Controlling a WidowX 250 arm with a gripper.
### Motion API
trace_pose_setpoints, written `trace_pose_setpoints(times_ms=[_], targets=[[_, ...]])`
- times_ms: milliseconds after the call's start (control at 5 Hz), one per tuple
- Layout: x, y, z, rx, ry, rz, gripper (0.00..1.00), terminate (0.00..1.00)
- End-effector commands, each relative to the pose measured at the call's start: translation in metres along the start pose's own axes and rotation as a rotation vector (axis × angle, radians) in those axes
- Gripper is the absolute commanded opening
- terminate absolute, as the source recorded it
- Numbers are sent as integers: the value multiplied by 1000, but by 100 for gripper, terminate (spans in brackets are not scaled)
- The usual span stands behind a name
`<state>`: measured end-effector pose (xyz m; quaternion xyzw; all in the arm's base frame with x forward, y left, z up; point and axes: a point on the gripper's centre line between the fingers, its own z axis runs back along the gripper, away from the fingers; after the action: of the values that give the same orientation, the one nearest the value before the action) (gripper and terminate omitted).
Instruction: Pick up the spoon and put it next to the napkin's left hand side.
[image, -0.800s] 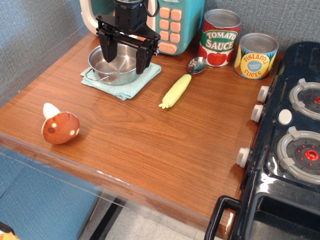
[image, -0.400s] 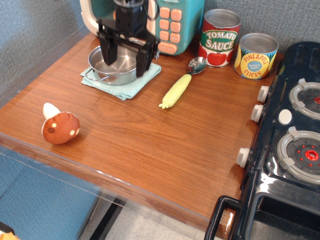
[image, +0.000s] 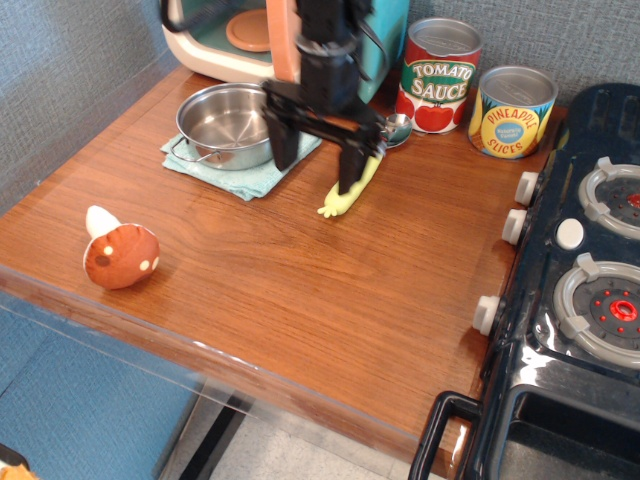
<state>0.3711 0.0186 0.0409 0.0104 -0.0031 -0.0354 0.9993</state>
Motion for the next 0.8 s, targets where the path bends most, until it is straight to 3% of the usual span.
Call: trace_pose_setpoints(times_ms=[0, 200, 400, 600], targets=[[18, -17, 0, 0, -50, -15, 100, 0], [23, -13, -11, 10, -38, -8, 100, 0], [22, -9, -15, 5, -54, 4, 0, 0], [20, -7, -12, 20, -61, -7, 0, 0]])
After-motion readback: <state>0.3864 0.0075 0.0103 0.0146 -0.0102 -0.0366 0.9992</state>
